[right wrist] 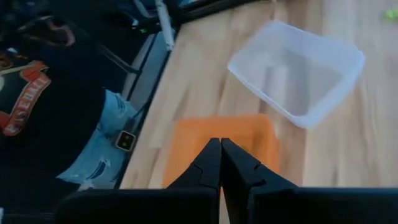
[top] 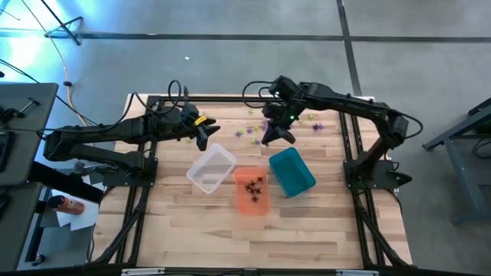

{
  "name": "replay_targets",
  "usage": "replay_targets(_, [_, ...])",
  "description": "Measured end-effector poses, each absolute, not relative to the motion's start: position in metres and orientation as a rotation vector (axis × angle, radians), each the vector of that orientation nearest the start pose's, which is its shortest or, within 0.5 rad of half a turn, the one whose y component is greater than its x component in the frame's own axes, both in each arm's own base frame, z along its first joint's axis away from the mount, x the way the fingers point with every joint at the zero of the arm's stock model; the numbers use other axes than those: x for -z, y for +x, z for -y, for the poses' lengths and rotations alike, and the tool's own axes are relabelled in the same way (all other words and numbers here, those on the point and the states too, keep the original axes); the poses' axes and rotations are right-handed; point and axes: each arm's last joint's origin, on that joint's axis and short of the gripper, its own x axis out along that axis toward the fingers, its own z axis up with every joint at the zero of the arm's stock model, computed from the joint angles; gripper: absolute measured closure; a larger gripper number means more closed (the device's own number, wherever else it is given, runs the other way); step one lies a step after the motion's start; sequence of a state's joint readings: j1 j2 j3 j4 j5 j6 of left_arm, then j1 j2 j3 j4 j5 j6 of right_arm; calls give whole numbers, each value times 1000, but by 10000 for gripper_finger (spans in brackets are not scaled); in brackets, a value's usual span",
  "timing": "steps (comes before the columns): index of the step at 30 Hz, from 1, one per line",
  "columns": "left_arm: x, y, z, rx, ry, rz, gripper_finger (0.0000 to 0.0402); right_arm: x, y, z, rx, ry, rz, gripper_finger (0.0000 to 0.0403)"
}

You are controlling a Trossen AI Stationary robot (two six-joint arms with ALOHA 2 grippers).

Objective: Sort Halloween decoration
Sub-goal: Put the black spider toy into the orange bin

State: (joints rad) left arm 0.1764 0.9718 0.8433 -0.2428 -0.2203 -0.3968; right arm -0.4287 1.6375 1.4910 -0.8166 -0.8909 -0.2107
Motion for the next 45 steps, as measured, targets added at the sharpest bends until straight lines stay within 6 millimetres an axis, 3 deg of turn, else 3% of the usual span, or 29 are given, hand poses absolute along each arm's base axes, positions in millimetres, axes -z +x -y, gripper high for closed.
replay_targets(5, [-315,207,-43,-460,-373,-290,250,-338,314,97,-533,330,-673,403])
replay_targets(11, [-317,208,-43,-446,-375,-268,250,-339,320,76,-549,296,-685,403])
replay_targets(16, [-319,209,-43,-409,-348,-257,250,-312,312,62,-549,369,-711,403])
replay_targets(20, [-321,210,-42,-398,-323,-241,250,-287,304,50,-511,491,-626,403])
replay_targets(25, [-323,210,-43,-395,-314,-228,250,-283,308,29,-541,526,-361,403])
replay_targets(28, [-323,210,-43,-395,-313,-229,250,-281,311,18,-533,506,-302,403])
replay_targets(36, [-323,210,-43,-395,-313,-230,250,-287,316,3,-454,412,-319,403])
replay_targets(41, [-322,210,-43,-395,-313,-231,250,-286,324,-4,-385,169,-592,403])
replay_targets(45, [-322,210,-43,-396,-313,-233,250,-282,342,-6,-337,33,-690,403])
